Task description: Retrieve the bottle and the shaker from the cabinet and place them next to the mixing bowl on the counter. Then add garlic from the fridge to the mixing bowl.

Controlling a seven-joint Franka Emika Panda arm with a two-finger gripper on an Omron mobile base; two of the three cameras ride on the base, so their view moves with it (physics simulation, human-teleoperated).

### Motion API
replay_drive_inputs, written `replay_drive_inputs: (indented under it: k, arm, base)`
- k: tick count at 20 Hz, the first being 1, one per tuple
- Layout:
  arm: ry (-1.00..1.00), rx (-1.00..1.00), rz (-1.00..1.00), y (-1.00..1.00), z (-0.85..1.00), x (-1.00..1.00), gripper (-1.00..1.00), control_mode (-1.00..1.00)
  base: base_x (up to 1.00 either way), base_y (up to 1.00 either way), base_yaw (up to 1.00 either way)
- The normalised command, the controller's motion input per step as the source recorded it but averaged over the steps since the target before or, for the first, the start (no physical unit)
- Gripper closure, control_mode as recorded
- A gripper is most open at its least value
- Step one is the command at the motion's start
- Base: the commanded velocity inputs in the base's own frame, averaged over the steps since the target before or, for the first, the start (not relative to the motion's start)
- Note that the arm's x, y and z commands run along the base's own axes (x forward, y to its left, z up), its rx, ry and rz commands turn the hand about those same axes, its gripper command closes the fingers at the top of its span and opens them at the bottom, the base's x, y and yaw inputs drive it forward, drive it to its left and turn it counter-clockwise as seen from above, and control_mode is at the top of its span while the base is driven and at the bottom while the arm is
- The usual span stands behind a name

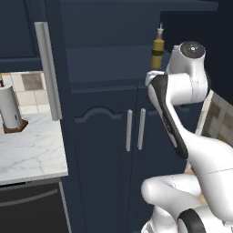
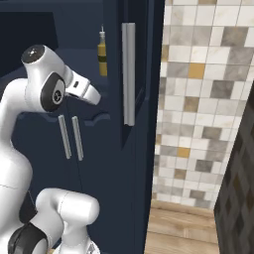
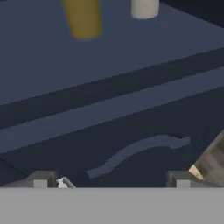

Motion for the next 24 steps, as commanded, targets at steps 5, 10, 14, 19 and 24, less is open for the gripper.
replay_drive_inputs:
  k: [5,10,14,19,24]
  arm:
    - [-0.17,0.02,-0.09,-0.19,0.79,0.0,-1.0,-1.0]
    - [0.04,0.02,0.09,-0.07,0.36,0.0,-1.0,-1.0]
    - [0.05,0.02,0.18,0.0,0.02,0.01,-1.0,-1.0]
    - [0.0,0.0,0.08,0.0,0.04,0.14,-1.0,-1.0]
    - [0.0,-0.01,0.0,-0.02,0.14,0.37,-1.0,-1.0]
  base:
    - [0.0,0.0,0.0]
    - [0.0,0.0,0.0]
    - [0.0,0.0,0.0]
    - [0.0,0.0,0.0]
    - [0.0,0.0,0.0]
